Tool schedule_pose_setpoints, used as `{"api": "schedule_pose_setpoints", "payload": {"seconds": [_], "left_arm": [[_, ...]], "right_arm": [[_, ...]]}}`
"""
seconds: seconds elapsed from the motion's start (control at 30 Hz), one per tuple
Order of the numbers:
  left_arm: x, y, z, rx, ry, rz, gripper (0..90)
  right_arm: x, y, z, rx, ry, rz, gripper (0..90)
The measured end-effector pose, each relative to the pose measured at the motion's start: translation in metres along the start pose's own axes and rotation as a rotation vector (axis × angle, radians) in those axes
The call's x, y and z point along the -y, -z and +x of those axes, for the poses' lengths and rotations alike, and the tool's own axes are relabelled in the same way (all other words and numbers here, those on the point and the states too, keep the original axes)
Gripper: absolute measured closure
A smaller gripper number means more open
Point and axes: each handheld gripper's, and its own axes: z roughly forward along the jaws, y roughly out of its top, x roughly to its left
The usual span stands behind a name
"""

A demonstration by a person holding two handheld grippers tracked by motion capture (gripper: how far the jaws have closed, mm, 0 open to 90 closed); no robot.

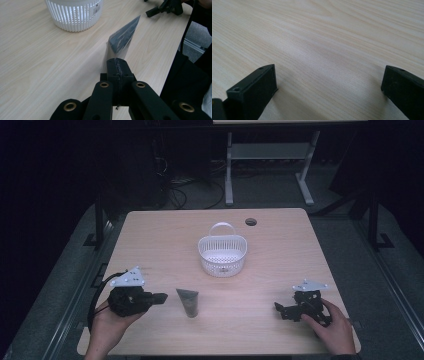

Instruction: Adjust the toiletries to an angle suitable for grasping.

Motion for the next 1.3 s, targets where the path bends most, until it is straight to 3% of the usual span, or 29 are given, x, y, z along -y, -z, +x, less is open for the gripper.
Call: {"api": "schedule_pose_setpoints", "payload": {"seconds": [0.7, 1.3], "left_arm": [[-0.019, -0.016, 0.000, 0.024, -0.034, 0.012, 89.8], [-0.026, -0.029, 0.011, 0.010, -0.036, 0.032, 89.8]], "right_arm": [[0.000, 0.000, 0.000, 0.000, 0.000, 0.000, 0.0], [0.000, 0.000, 0.000, 0.000, 0.000, -0.001, 0.0]]}}
